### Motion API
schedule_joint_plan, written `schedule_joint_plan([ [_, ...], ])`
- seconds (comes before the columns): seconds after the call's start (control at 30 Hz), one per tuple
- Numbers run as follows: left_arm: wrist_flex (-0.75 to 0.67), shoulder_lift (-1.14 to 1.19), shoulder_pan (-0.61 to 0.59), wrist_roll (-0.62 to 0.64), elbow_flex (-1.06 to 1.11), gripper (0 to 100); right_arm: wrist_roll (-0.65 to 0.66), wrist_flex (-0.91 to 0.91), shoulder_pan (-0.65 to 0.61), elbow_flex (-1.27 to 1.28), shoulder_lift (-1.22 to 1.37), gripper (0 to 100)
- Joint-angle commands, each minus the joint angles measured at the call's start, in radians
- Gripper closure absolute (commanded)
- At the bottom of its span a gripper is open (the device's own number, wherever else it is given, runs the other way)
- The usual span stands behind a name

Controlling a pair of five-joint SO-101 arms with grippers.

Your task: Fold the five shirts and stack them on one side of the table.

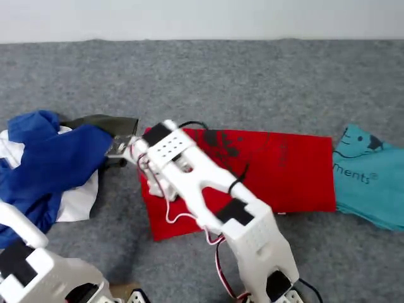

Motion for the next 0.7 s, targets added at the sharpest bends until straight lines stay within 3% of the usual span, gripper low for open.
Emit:
schedule_joint_plan([
  [0.0, -0.015, -0.055, 0.009, 0.0, -0.004, 98, 0.035, 0.015, 0.056, -0.006, -0.097, 98.7],
  [0.2, -0.018, -0.055, 0.009, 0.0, -0.004, 98, 0.026, 0.137, -0.019, -0.006, -0.122, 94.3],
  [0.33, -0.015, -0.055, 0.009, 0.0, -0.004, 98, -0.089, 0.185, -0.096, 0.0, -0.113, 86.4],
  [0.67, -0.014, -0.055, 0.006, 0.002, -0.004, 98, -0.101, 0.041, -0.081, -0.005, 0.091, 85.8],
])
